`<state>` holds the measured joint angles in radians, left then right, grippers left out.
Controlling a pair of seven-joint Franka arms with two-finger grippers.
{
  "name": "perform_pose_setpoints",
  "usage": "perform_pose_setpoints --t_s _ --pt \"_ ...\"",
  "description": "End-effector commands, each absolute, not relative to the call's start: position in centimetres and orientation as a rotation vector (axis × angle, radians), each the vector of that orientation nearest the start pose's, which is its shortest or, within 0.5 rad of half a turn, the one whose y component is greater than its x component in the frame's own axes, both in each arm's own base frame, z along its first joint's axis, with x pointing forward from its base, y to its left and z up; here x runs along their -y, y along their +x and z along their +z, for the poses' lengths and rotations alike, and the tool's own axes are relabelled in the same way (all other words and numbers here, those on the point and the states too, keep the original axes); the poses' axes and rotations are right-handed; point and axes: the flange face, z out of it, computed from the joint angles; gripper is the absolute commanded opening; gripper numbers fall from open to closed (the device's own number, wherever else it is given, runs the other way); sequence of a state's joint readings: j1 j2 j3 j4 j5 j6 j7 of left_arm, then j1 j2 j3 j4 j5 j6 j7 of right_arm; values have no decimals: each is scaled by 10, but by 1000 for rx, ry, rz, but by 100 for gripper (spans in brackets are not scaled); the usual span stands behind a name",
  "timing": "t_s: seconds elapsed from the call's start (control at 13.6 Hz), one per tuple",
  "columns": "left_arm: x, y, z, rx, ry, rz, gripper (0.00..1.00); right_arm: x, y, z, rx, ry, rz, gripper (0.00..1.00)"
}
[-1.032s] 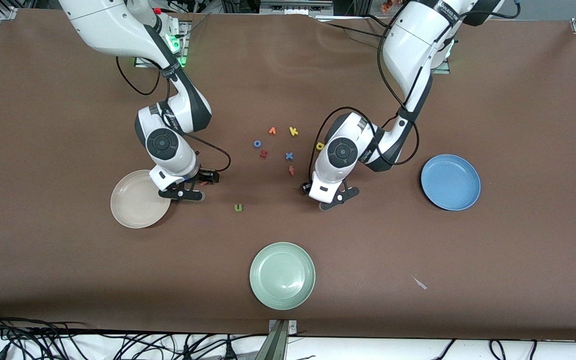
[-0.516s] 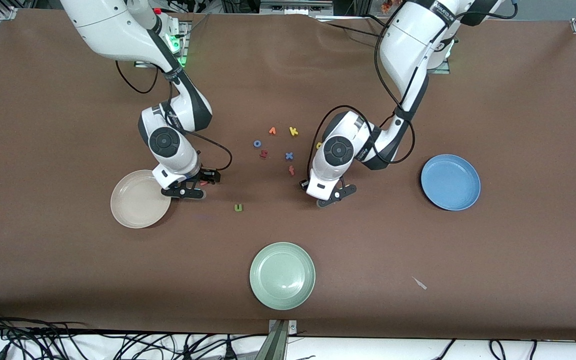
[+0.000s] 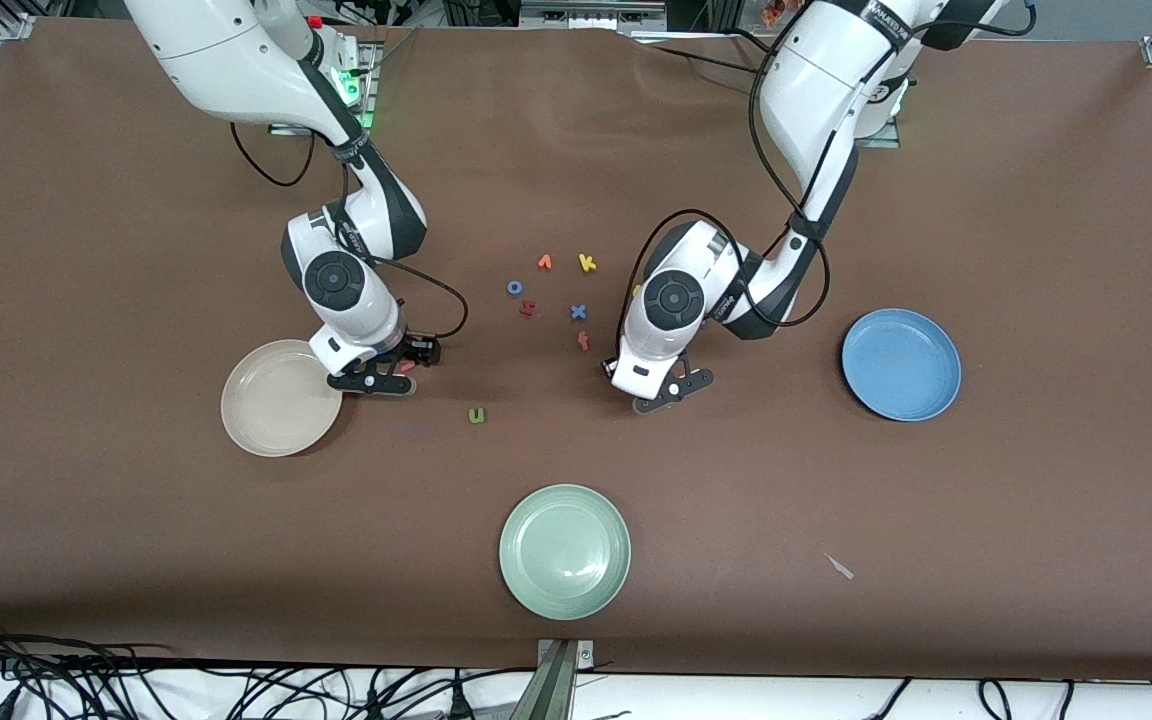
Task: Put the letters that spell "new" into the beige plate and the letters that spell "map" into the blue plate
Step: 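Grasp the pink w with the right gripper while the left gripper grasps the cyan b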
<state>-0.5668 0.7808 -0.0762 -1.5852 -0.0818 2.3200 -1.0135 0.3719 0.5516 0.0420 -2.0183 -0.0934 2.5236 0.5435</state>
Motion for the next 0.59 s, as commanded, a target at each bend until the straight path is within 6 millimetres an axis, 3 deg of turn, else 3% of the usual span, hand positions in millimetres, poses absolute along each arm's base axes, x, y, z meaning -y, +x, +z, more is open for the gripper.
perform_pose_setpoints --t_s 0.0,0.22,0.52 --pt "403 558 174 673 -3055 197 8 -240 541 167 -90 -3195 15 80" --pt "374 573 208 557 -3029 282 6 -239 542 167 -90 -3196 15 62" --pt "296 588 255 197 -2990 521 6 -237 542 167 -85 -3197 14 46"
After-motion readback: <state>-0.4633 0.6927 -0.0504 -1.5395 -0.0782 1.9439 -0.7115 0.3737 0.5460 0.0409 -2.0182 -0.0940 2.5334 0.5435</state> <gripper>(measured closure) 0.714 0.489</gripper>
